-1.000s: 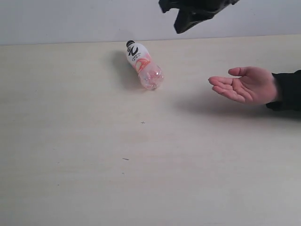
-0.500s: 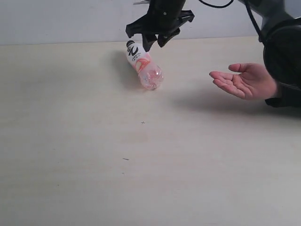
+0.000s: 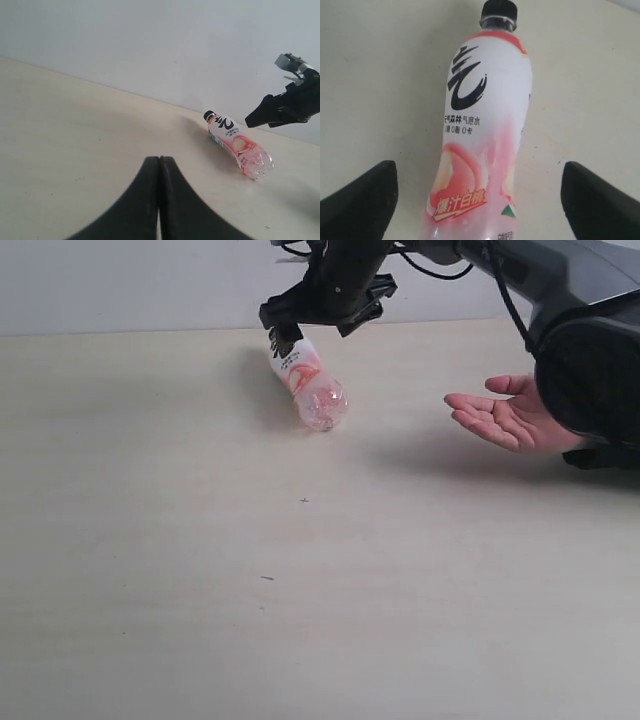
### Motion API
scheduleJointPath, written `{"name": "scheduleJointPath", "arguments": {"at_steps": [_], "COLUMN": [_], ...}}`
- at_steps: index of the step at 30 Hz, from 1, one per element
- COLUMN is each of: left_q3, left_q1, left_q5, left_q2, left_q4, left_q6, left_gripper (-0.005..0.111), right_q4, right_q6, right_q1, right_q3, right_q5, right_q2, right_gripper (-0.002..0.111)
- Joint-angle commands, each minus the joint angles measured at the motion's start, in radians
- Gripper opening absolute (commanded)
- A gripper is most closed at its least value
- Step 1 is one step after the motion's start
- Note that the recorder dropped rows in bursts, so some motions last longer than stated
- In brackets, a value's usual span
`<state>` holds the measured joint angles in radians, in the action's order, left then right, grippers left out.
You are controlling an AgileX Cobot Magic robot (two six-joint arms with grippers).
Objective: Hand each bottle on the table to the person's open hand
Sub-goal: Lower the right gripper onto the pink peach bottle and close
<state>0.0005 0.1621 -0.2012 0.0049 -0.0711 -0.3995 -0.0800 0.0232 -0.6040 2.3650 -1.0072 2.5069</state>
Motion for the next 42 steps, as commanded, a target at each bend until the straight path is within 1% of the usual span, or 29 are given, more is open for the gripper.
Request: {"name": "scheduleJointPath", "arguments": {"at_steps": [1, 8, 11, 16, 24, 30, 35, 39, 42], "left_q3": [0.0, 0.0, 0.0, 0.0, 0.0, 0.0, 0.0, 0.0, 0.0], "left_q1": [0.003, 0.003, 0.003, 0.003, 0.003, 0.003, 0.003, 0.003, 0.003], "left_q5": [0.003, 0.003, 0.003, 0.003, 0.003, 0.003, 0.003, 0.003, 0.003], "left_q2": [-0.005, -0.005, -0.005, -0.005, -0.005, -0.005, -0.005, -0.005, -0.005], "left_q4": [-0.004, -0.004, -0.004, -0.004, -0.004, -0.004, -0.004, -0.004, -0.004], "left_q6": [0.002, 0.002, 0.002, 0.002, 0.002, 0.002, 0.002, 0.002, 0.002], "left_gripper": [0.0, 0.0, 0.0, 0.0, 0.0, 0.0, 0.0, 0.0, 0.0], "right_q4": [0.001, 0.001, 0.001, 0.007, 0.02, 0.1, 0.1, 0.086, 0.086], "right_q6": [0.001, 0.001, 0.001, 0.012, 0.021, -0.003, -0.023, -0.023, -0.029], "right_q1": [0.0, 0.0, 0.0, -0.009, -0.04, -0.053, -0.053, -0.053, -0.053], "right_q3": [0.006, 0.006, 0.03, 0.073, 0.076, 0.076, 0.076, 0.076, 0.076], "right_q5": [-0.01, -0.119, -0.129, -0.082, 0.004, 0.007, 0.007, -0.037, -0.007], "right_q2": [0.021, 0.023, 0.023, 0.023, 0.05, 0.05, 0.05, 0.081, 0.101], "right_gripper": [0.084, 0.084, 0.083, 0.083, 0.083, 0.083, 0.083, 0.083, 0.083]}}
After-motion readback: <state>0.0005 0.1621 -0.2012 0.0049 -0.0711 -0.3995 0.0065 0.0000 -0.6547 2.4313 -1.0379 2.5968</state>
